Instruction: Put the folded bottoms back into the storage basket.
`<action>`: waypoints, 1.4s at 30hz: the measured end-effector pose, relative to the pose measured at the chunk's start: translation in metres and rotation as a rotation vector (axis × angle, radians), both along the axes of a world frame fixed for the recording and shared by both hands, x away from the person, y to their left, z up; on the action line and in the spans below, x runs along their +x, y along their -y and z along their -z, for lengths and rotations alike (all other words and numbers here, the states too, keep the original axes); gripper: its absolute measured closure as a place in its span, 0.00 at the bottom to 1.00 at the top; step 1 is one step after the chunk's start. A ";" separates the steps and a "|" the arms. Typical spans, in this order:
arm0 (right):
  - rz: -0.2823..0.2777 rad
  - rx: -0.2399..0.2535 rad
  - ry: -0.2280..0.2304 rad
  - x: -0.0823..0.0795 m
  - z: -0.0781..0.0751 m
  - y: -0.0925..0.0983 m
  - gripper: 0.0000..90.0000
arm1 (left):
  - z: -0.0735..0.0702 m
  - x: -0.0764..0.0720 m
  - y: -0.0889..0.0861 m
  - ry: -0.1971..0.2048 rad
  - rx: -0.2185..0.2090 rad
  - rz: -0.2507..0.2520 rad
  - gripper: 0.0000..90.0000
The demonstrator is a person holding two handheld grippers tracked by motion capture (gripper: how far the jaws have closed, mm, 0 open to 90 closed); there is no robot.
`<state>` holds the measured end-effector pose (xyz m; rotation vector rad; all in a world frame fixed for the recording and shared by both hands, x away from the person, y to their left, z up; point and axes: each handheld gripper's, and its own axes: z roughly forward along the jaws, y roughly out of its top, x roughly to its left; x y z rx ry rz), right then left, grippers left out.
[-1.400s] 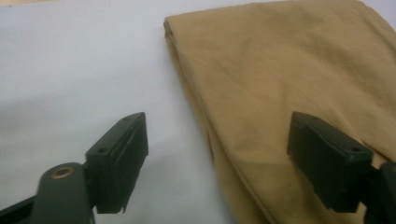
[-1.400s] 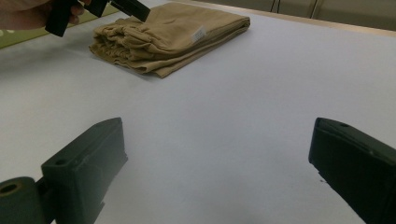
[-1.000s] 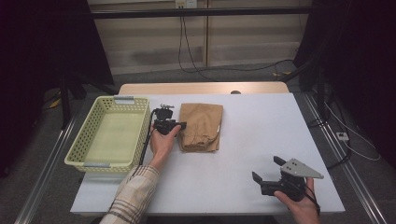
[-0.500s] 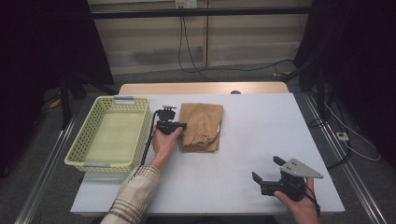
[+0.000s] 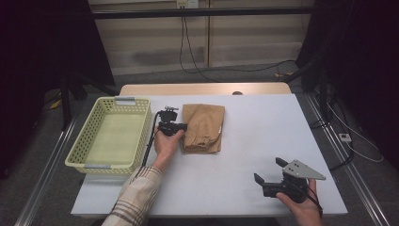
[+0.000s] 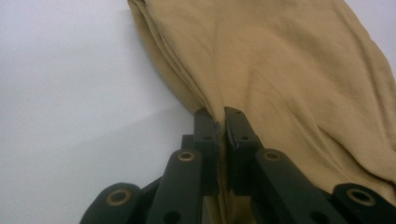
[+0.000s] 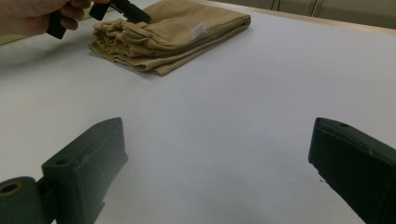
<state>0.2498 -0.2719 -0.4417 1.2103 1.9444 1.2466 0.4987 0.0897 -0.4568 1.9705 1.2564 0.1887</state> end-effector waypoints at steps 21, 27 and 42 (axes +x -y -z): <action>0.004 0.000 0.007 0.000 -0.001 0.000 0.05 | -0.021 -0.004 -0.006 0.049 -0.097 0.031 0.95; 0.006 -0.002 0.008 -0.001 -0.001 0.001 0.05 | -0.030 -0.007 -0.004 0.083 -0.091 0.051 0.95; 0.013 -0.002 0.007 0.000 -0.001 0.001 0.05 | -0.056 -0.015 -0.010 0.136 -0.090 0.080 0.96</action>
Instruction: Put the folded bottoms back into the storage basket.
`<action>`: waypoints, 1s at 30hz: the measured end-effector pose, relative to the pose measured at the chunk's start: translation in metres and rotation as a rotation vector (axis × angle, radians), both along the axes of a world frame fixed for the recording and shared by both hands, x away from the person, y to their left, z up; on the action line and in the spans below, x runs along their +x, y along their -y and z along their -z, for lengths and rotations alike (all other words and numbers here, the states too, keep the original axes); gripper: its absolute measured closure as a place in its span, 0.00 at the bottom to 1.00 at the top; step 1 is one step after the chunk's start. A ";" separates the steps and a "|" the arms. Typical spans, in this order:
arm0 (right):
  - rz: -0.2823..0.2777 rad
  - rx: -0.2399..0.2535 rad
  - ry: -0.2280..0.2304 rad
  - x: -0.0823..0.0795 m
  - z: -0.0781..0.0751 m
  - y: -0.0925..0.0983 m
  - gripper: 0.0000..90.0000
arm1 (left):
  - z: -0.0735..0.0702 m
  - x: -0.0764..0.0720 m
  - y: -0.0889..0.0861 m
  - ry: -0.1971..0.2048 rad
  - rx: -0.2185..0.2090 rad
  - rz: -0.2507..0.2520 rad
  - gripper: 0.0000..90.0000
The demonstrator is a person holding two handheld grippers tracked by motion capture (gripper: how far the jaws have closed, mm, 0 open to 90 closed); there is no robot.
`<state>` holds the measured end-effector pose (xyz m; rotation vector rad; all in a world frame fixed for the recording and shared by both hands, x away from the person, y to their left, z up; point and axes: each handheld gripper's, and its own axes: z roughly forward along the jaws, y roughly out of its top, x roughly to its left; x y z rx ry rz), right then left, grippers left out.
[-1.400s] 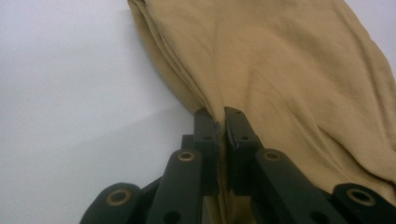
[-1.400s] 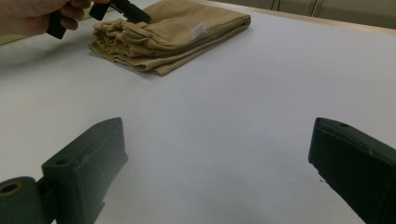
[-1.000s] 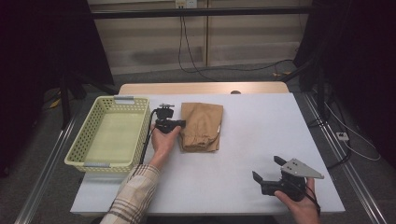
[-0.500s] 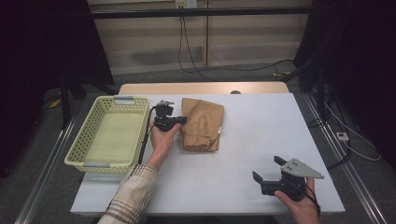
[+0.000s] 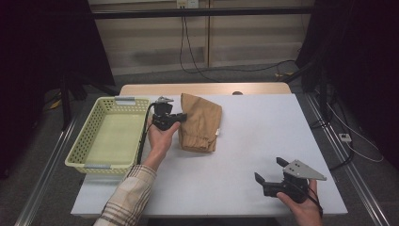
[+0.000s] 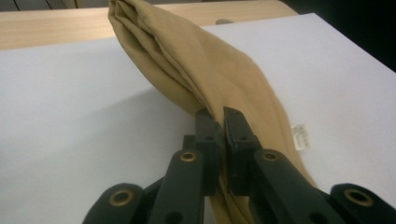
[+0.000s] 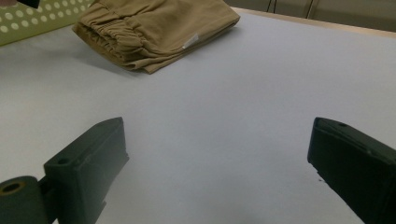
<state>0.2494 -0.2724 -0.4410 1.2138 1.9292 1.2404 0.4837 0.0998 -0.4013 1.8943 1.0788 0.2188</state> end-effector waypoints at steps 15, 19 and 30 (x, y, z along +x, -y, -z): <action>0.003 0.001 -0.001 0.000 0.000 0.000 0.06 | -0.015 -0.008 -0.007 0.026 -0.015 0.015 0.96; 0.002 0.000 -0.001 0.000 0.000 0.000 0.06 | -0.020 -0.011 -0.011 0.038 -0.022 0.023 0.96; -0.002 -0.001 -0.008 0.001 0.001 -0.002 0.06 | -0.029 -0.021 -0.014 0.069 -0.004 0.049 0.96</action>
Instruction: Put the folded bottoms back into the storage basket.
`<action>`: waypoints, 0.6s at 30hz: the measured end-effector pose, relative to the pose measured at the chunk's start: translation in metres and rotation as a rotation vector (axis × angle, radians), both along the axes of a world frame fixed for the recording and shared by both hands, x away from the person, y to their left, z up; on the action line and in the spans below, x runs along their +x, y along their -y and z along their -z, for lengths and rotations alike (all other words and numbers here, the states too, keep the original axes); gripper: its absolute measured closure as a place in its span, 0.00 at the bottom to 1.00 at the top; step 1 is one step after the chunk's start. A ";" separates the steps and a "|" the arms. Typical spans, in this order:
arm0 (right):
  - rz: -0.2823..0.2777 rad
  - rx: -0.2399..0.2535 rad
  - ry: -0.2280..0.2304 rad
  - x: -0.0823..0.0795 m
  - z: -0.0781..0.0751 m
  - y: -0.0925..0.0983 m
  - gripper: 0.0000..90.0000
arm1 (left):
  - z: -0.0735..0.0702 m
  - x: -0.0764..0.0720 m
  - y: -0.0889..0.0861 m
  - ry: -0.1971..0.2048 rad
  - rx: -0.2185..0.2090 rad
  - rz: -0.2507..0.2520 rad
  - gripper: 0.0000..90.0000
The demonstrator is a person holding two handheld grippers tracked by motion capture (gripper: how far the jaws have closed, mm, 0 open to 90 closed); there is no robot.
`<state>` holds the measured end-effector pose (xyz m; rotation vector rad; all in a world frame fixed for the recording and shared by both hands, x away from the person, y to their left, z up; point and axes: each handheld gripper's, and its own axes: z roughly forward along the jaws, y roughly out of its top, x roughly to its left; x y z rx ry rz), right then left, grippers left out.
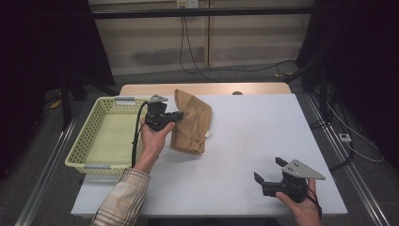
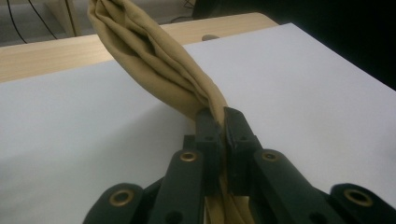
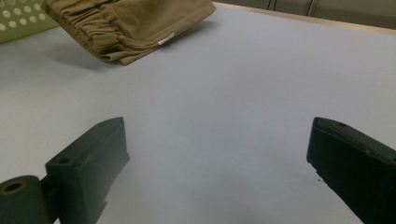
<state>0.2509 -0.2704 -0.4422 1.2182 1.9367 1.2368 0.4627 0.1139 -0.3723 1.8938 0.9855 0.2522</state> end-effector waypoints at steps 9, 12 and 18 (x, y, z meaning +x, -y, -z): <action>-0.002 -0.002 0.004 -0.001 0.000 0.000 0.06 | -0.009 -0.003 -0.012 0.010 -0.015 -0.021 0.96; -0.001 -0.002 0.003 0.000 0.000 0.000 0.06 | -0.012 -0.003 -0.017 0.014 -0.024 -0.032 0.96; -0.001 -0.001 0.002 0.000 0.000 0.001 0.06 | -0.017 -0.005 -0.021 0.034 -0.018 -0.039 0.96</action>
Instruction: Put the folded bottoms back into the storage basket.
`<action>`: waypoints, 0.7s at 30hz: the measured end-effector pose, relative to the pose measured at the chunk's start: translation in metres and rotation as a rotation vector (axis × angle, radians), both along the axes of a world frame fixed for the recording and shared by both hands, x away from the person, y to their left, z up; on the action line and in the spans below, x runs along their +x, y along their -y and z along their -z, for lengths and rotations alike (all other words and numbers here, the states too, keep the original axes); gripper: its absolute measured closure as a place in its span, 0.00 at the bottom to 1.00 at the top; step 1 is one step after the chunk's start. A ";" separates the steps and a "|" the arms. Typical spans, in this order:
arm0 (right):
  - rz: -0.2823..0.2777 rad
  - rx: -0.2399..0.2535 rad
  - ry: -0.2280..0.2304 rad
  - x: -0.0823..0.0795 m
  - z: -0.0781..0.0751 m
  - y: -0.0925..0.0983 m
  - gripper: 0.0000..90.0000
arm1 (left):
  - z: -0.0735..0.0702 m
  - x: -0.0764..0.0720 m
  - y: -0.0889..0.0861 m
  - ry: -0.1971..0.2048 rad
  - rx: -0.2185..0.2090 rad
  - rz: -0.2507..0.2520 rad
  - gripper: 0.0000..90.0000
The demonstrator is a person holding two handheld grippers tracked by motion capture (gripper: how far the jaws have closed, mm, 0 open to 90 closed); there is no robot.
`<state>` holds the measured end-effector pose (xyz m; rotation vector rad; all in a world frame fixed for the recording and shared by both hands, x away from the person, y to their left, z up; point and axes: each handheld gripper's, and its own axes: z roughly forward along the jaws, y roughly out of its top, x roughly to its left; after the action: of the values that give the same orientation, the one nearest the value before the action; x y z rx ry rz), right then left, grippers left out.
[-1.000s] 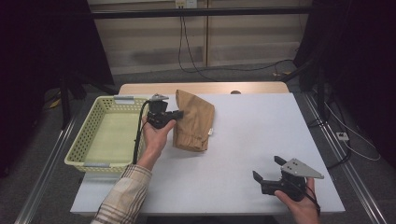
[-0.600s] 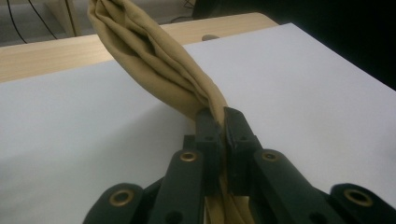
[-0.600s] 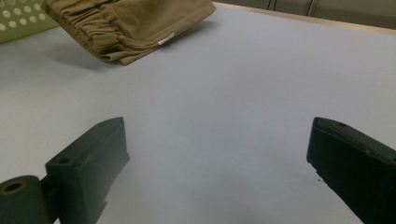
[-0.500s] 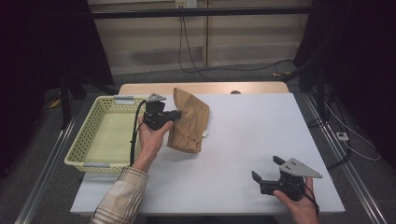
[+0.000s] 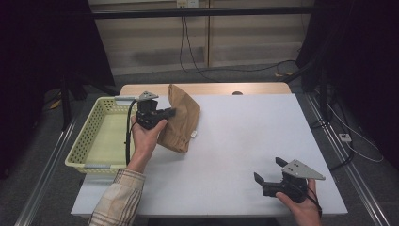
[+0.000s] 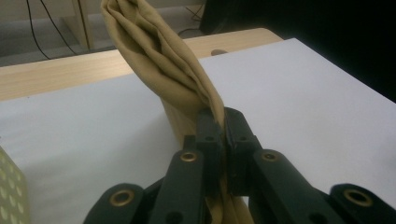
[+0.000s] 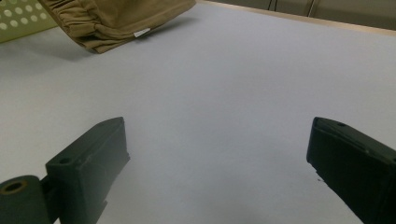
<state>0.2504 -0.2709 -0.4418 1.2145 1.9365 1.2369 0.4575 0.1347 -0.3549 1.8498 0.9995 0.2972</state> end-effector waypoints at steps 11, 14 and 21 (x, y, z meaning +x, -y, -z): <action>-0.001 0.001 0.001 -0.001 0.000 0.001 0.06 | -0.013 -0.005 -0.007 0.025 -0.002 0.006 0.96; -0.001 0.002 0.001 -0.001 0.000 0.000 0.06 | -0.017 -0.006 -0.011 0.029 -0.011 0.008 0.96; -0.001 0.002 0.002 -0.001 0.000 0.001 0.06 | -0.023 -0.007 -0.015 0.049 -0.011 0.030 0.96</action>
<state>0.2498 -0.2714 -0.4414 1.2128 1.9351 1.2408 0.4504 0.1501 -0.3314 1.8376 0.9372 0.3161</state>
